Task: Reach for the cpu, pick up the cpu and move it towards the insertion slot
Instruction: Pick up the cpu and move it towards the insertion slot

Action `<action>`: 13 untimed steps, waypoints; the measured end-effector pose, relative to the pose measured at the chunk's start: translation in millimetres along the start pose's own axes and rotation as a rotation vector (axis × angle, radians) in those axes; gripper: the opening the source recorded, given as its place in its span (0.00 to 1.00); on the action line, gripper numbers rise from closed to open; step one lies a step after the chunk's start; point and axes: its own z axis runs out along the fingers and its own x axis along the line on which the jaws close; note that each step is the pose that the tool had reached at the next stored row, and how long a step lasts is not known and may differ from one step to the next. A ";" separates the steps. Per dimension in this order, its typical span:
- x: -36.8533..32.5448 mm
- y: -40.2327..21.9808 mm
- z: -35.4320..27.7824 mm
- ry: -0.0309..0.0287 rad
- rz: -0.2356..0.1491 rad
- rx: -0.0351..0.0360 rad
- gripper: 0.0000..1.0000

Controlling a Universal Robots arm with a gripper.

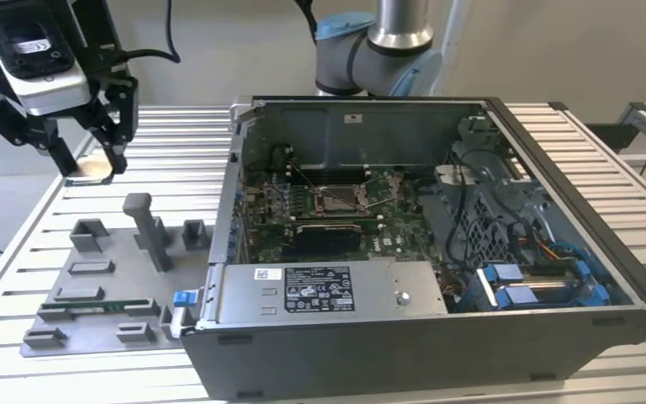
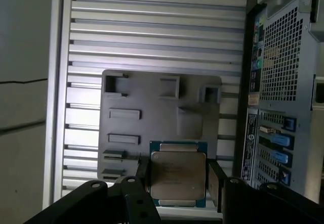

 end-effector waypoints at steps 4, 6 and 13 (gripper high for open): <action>-10.6 -0.5 0.0 0.0000 0.000 0.0000 0.00; -17.1 -0.8 -0.1 0.0000 0.000 0.0000 0.00; -39.5 -1.9 -0.2 0.0000 0.000 0.0000 0.00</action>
